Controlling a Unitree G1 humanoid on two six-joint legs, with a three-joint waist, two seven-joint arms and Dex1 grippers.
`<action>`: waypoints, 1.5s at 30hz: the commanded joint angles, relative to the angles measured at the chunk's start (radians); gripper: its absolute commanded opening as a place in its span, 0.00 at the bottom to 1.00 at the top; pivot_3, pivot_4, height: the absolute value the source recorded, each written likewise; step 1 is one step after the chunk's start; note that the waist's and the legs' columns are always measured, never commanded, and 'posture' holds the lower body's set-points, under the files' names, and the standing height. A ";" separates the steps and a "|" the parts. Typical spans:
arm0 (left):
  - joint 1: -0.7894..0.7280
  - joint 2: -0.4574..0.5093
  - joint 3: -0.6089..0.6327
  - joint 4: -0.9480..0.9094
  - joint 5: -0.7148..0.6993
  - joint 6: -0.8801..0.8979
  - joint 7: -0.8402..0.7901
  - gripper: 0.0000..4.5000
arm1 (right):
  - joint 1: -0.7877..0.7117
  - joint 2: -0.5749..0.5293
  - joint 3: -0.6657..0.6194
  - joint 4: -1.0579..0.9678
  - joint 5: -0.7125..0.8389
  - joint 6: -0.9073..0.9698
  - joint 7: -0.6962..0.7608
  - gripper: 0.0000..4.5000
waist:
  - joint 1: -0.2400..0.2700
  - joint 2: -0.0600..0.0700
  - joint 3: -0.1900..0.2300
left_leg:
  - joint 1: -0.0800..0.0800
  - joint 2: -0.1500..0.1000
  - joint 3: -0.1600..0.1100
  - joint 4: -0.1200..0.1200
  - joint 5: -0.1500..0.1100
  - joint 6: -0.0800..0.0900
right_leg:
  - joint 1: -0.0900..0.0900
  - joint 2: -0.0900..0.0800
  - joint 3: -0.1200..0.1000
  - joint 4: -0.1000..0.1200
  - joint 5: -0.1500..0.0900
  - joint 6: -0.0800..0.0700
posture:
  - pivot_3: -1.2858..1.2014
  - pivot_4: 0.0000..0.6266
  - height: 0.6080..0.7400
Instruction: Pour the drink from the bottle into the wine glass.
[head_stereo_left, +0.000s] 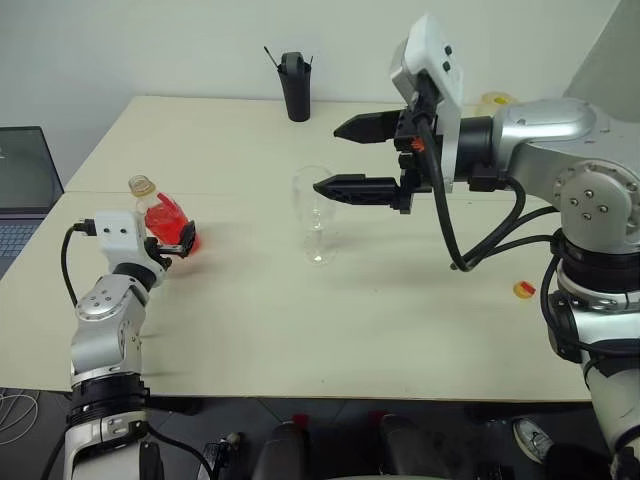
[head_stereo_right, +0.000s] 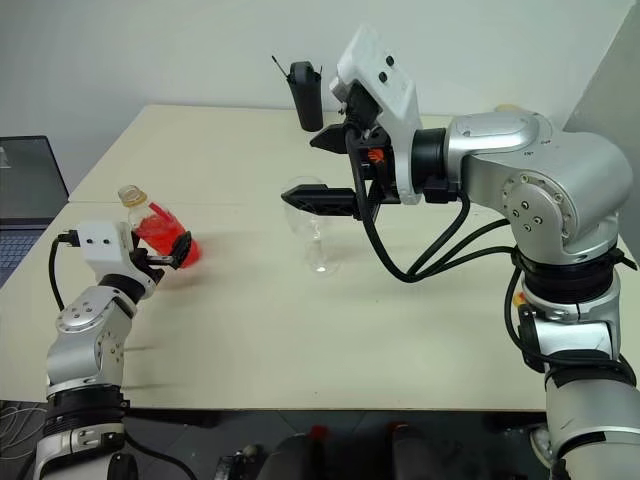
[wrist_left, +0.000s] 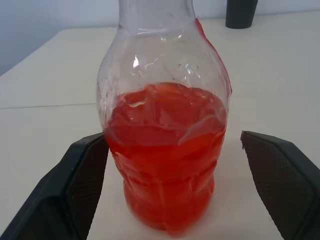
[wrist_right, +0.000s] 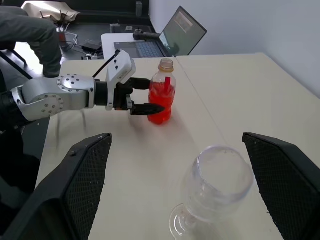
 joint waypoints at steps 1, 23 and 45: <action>-0.049 0.019 -0.010 0.056 0.027 -0.056 0.007 1.00 | -0.009 -0.010 -0.013 -0.032 -0.001 -0.022 -0.009 0.99 | 0.000 0.000 0.000 | 0.000 0.000 0.000 0.000 0.000 0.000 | 0.000 0.000 0.000 0.000 0.000 0.000 | 0.52 0.24 1.00; -0.222 0.006 -0.059 0.356 0.040 -0.280 -0.041 0.50 | 0.027 -0.053 -0.006 -0.039 -0.018 -0.024 -0.014 1.00 | 0.000 0.000 0.000 | 0.000 0.000 0.000 0.000 0.000 0.000 | -0.001 0.000 -0.001 0.000 0.000 0.000 | 0.52 0.24 1.00; -0.632 -0.009 -0.405 0.431 0.278 -0.609 -0.285 0.29 | 0.694 -0.177 -0.400 -0.500 0.062 -0.278 -0.100 1.00 | 0.011 0.000 0.002 | -0.015 -0.004 -0.008 0.012 0.000 0.001 | -0.001 0.007 -0.014 -0.005 0.001 0.002 | 0.52 0.24 1.00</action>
